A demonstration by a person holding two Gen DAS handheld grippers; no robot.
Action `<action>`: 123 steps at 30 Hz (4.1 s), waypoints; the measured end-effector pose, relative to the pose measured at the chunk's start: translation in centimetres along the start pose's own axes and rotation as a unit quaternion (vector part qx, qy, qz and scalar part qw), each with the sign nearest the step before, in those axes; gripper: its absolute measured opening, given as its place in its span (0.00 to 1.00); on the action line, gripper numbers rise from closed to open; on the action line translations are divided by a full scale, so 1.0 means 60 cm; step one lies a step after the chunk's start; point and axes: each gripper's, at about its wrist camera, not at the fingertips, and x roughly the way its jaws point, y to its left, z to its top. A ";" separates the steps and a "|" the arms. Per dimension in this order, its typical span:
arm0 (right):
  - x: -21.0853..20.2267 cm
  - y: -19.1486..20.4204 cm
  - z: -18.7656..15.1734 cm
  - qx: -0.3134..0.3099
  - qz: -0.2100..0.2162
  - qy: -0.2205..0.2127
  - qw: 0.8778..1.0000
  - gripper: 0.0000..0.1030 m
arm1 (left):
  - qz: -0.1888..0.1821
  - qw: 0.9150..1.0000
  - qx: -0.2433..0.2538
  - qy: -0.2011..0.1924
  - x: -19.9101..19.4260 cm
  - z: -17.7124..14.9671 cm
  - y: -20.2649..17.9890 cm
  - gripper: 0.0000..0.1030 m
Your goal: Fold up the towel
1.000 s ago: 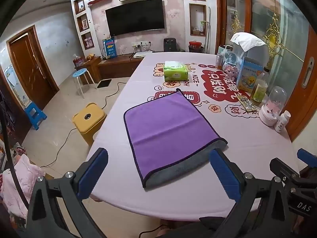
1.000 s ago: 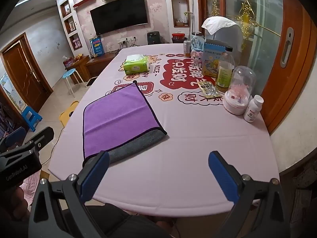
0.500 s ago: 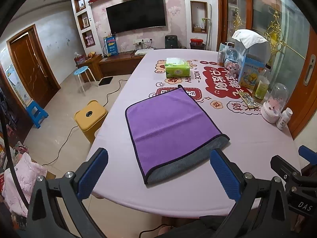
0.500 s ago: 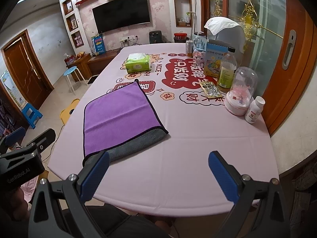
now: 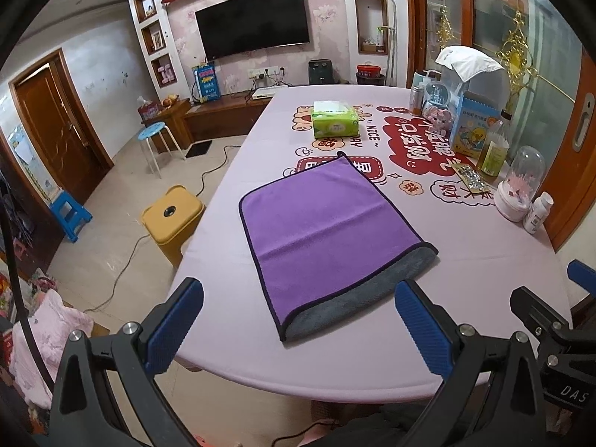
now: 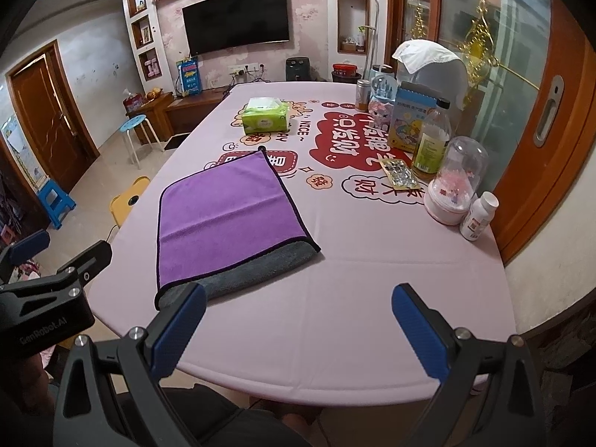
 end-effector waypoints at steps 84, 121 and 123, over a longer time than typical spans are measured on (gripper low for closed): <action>0.420 -0.006 0.027 -0.284 0.197 0.113 0.932 0.61 | -0.021 0.955 -0.106 0.276 0.417 -0.107 0.009 0.89; 0.393 -0.033 0.031 -0.274 0.175 0.098 0.941 0.05 | -0.060 0.958 -0.121 0.254 0.393 -0.124 0.022 0.08; 0.393 -0.034 0.031 -0.274 0.175 0.096 0.941 0.05 | -0.055 0.958 -0.120 0.253 0.391 -0.123 0.023 0.07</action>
